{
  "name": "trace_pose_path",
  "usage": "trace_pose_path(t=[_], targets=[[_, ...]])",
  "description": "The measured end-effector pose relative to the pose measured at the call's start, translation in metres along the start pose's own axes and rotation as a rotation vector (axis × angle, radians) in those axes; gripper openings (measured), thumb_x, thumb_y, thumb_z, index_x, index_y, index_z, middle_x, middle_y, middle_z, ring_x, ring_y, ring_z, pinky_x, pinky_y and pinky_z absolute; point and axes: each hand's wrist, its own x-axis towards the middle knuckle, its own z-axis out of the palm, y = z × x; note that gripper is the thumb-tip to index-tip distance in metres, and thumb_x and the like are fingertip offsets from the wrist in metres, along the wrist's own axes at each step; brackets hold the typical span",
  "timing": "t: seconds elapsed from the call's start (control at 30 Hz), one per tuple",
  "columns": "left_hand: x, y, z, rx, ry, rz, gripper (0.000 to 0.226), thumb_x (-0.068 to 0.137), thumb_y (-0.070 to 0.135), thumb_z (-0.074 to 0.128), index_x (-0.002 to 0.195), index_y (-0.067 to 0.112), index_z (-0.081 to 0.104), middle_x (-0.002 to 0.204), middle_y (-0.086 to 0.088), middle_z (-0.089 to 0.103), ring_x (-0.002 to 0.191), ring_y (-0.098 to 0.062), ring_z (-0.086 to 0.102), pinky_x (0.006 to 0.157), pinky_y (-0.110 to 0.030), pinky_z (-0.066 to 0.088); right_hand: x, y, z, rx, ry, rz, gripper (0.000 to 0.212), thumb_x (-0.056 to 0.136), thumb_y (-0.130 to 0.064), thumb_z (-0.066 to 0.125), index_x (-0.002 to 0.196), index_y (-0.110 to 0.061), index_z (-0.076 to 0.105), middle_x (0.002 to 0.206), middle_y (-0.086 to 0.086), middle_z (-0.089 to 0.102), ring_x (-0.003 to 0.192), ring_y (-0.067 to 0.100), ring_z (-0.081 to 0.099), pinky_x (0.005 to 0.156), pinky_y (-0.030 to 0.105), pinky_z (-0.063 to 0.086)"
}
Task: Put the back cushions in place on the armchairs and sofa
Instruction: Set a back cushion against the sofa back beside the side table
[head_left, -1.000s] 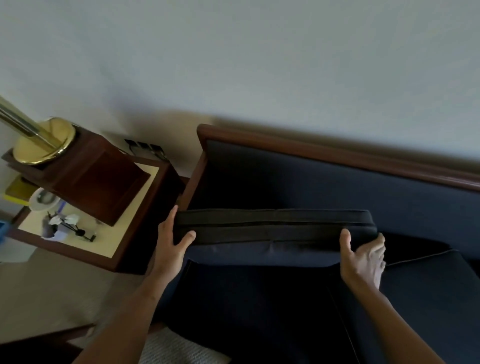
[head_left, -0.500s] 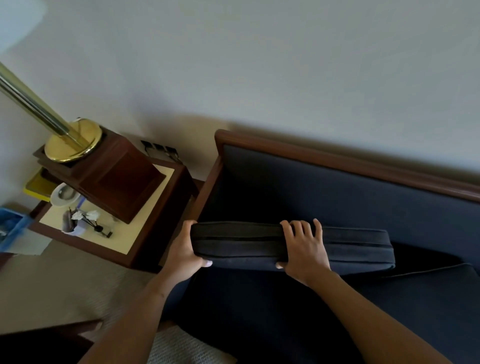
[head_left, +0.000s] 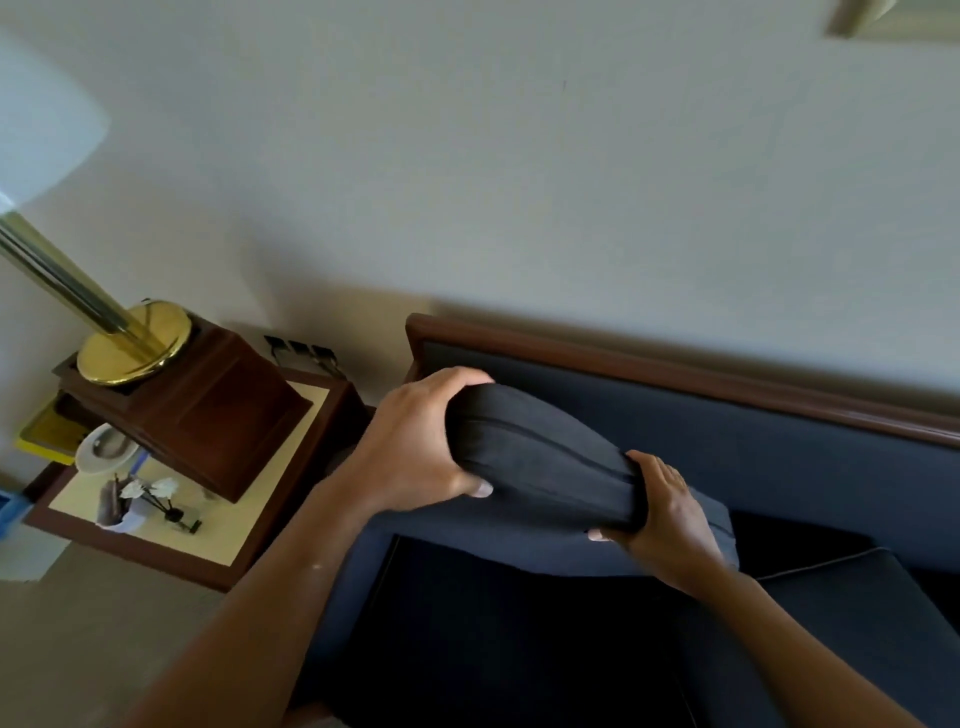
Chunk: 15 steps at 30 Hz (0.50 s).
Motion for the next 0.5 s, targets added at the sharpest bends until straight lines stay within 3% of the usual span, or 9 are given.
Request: trace_pose_path(t=[0.1,0.27,0.4,0.43,0.5], targets=[[0.036,0.043,0.002,0.137,-0.046,0.080,0.097,0.048,0.057,0.089,0.137,0.040,0.054,0.129,0.021,0.064,0.113,-0.007,0.060,0.092,-0.031,0.047,0.001,0.010,-0.005,0.146,-0.111,0.135,0.115,0.046,-0.058,0.097,0.143,-0.031,0.041,0.129,-0.008,0.058,0.115,0.010,0.053,0.094,0.030,0.043],[0.070,0.068,0.068,0.264,-0.203,0.112,0.100,0.060,0.048,0.090,0.150,0.029,0.050,0.133,0.006,0.058,0.121,-0.022,0.057,0.102,-0.041,0.046,-0.002,0.022,0.003,0.271,-0.258,0.208,0.116,0.065,-0.027,0.099,0.159,-0.027,0.030,0.141,-0.004,0.058,0.132,0.020,0.056,0.099,0.025,0.040],[0.074,0.053,0.113,0.185,-0.191,0.135,0.110,0.070,0.064,0.083,0.161,0.024,0.036,0.145,0.001,0.050,0.132,-0.026,0.047,0.114,-0.048,0.037,-0.001,0.015,-0.023,0.413,-0.130,0.249,0.124,0.069,-0.025,0.098,0.165,-0.031,0.019,0.142,-0.008,0.059,0.129,0.008,0.056,0.094,0.012,0.045],[0.075,0.047,0.116,0.217,-0.222,0.146,0.113,0.070,0.068,0.080,0.163,0.025,0.031,0.149,0.001,0.048,0.135,-0.026,0.045,0.117,-0.048,0.035,-0.001,0.013,-0.033,0.432,-0.079,0.236,0.127,0.068,-0.025,0.099,0.165,-0.032,0.018,0.143,-0.009,0.057,0.129,0.006,0.055,0.094,0.012,0.046],[0.073,0.030,0.117,0.347,-0.296,0.132,0.121,0.070,0.077,0.075,0.165,0.028,0.019,0.152,-0.001,0.044,0.136,-0.028,0.045,0.117,-0.050,0.034,0.002,0.011,-0.053,0.390,-0.008,0.208,0.132,0.066,-0.028,0.100,0.166,-0.035,0.014,0.151,-0.005,0.051,0.133,0.010,0.050,0.099,0.025,0.045]])
